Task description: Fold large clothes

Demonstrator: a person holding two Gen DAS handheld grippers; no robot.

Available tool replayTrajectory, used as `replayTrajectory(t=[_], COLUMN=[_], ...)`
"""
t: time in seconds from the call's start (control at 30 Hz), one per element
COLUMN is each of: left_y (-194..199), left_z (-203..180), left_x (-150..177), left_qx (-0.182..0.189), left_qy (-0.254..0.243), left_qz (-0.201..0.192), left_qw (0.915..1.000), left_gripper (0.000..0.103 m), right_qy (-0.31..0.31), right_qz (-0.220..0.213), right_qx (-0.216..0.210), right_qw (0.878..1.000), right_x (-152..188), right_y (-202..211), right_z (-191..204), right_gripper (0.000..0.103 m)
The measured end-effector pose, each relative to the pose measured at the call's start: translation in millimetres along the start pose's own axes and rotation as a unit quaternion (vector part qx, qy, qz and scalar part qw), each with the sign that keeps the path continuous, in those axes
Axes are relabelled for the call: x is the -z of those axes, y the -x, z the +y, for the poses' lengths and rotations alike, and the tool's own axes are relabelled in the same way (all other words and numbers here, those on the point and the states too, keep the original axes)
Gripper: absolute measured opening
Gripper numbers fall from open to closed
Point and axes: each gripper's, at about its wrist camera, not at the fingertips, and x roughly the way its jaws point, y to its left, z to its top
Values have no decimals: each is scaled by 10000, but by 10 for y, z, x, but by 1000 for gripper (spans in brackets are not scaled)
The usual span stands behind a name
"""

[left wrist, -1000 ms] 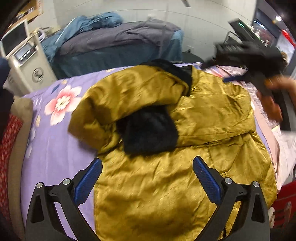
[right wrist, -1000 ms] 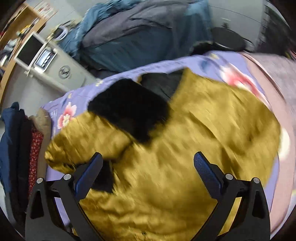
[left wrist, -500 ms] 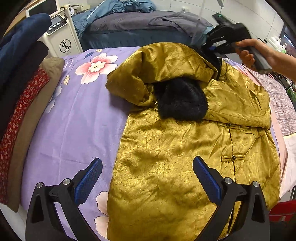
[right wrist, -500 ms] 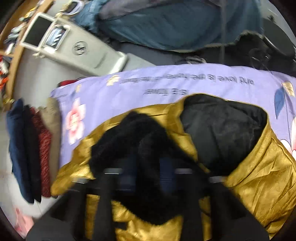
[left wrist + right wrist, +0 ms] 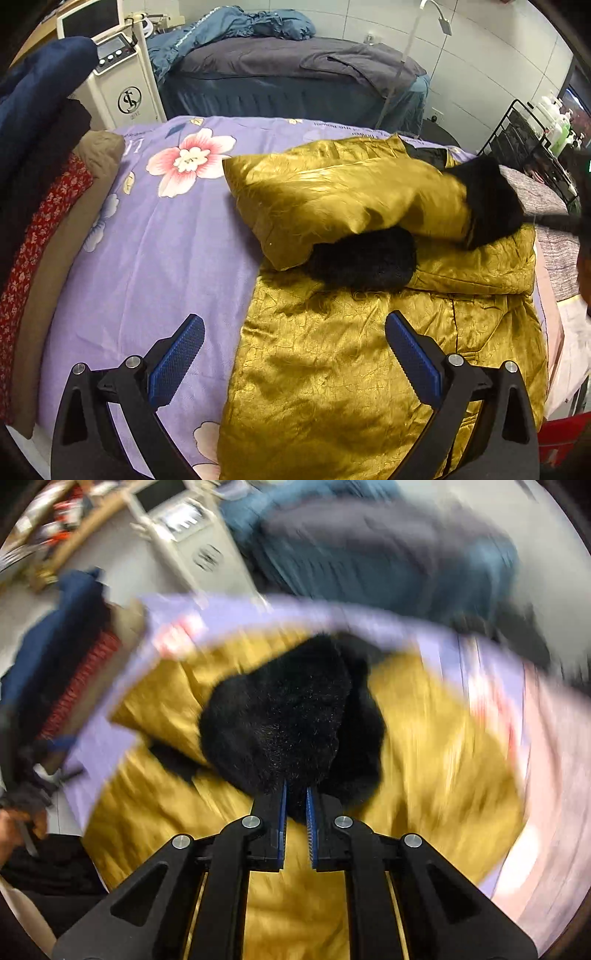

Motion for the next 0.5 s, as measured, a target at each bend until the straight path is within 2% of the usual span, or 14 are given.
replayTrajectory(t=[0.1,0.17,0.2,0.23,0.27,0.3,0.37,0.5], left_y=[-115,-162,-167,-161,-155,-152,-153,-196], left_z=[-34,-55,-63,-68,-65,-59,-40,33], left_x=[9,19,22,23,28,30,34,38], left_qx=[65,76,76,83,87,89,71,-111], left_qy=[-31,-36,-39,-33,-22,-9,5,52], left_qz=[166,249,257,248,234,227,234,288], left_qw=[9998,9997,9996,9997,9997,9997,9997,9995], left_gripper=[96,96,96,96,96,96,96,96], right_qy=[-688,-1148,-1353,-1635,-1866,-2061,-2226,-2217], right_qz=[431,234,82,-161,-407,-740,-1126,-900], right_qx=[129,37,-43,-153,-210,-272,-407,-355], right_qw=[9966,9931,9908,9863,9814,9754,9675,9703], right_x=[319,442,462,460,447,432,372,153], right_y=[-286,-207,-129,-10,109,248,413,337], right_z=[-139,-206,-234,-271,-309,-348,-404,-474], right_gripper=[11,12,20,30,64,86,86,86])
